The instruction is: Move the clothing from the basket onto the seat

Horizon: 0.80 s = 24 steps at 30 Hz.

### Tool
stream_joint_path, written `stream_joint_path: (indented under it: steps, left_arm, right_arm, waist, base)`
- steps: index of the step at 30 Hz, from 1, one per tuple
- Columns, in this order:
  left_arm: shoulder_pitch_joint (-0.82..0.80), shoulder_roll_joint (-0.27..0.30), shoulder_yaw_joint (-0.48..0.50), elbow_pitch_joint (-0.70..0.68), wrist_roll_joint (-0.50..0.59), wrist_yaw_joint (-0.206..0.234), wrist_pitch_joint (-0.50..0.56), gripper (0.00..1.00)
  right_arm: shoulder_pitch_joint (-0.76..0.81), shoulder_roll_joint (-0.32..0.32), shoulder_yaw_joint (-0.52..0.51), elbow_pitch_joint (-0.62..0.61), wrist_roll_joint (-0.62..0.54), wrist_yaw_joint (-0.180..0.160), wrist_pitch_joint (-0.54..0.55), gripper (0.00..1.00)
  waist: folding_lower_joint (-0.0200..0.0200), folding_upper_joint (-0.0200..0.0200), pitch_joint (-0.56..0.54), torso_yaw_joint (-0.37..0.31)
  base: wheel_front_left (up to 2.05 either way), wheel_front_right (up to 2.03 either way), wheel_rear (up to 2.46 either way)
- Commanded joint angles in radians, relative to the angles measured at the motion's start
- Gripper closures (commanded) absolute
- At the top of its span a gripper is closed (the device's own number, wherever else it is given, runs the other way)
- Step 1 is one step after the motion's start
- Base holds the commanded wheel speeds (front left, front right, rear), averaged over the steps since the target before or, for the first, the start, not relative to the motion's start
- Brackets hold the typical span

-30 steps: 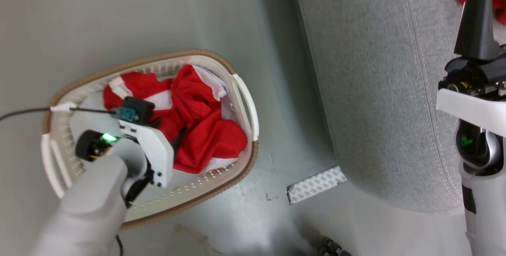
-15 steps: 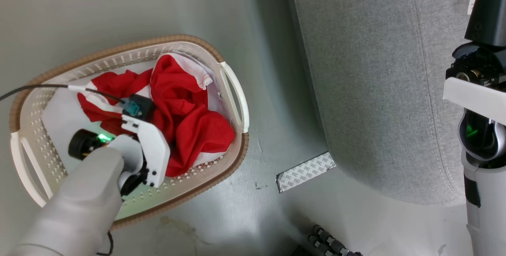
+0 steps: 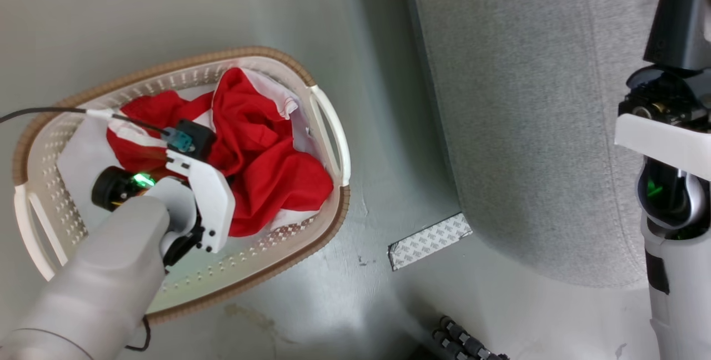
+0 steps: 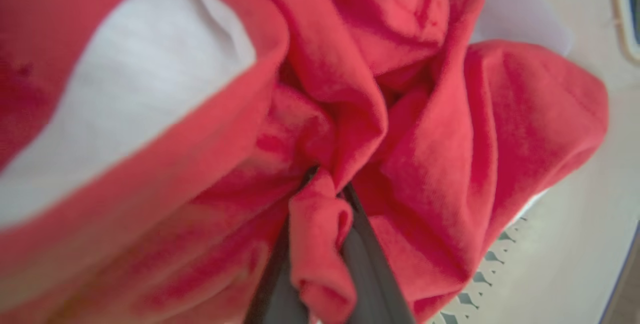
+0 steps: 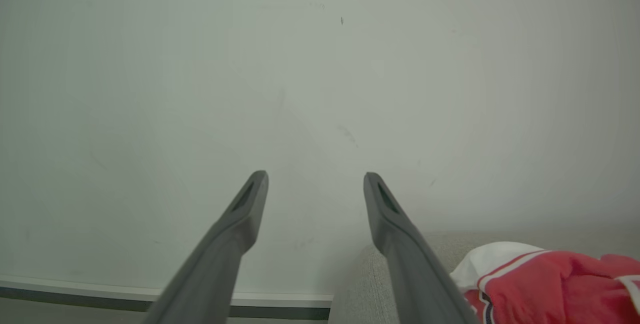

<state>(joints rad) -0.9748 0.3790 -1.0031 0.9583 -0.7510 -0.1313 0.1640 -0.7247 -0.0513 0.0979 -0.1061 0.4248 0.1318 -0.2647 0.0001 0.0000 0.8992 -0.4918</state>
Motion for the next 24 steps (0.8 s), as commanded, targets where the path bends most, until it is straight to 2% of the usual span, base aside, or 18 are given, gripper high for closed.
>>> stream_joint_path:
  steps: [1,4,11,24]
  left_arm:
    - [-0.005,0.012,-0.002,0.003,-0.009,0.001,-0.012,1.0]
    - [0.01,-0.003,-0.019,-0.001,-0.031,0.001,-0.053,1.0]
    - [0.048,-0.065,-0.08,-0.028,-0.065,0.001,-0.152,1.0]
    - [0.139,-0.153,-0.164,-0.093,-0.124,0.001,-0.351,1.0]
  right_arm:
    - [-0.011,0.001,0.004,0.006,0.006,-0.002,0.001,0.0]
    - [-0.011,0.001,0.006,0.027,-0.004,-0.002,0.001,0.0]
    - [0.055,0.0,-0.033,0.106,-0.062,-0.002,0.001,0.0]
    - [0.252,-0.076,-0.046,0.273,-0.049,-0.002,0.001,0.0]
  waist:
    - [-0.0001,0.0,-0.011,-0.005]
    - [-0.0001,0.0,-0.054,0.004]
    - [-0.0001,0.0,-0.207,0.075]
    - [-0.0001,0.0,-0.55,0.213]
  base:
    - [0.0,0.0,0.0]
    - [0.0,0.0,0.0]
    - [0.0,0.0,0.0]
    - [0.0,0.0,0.0]
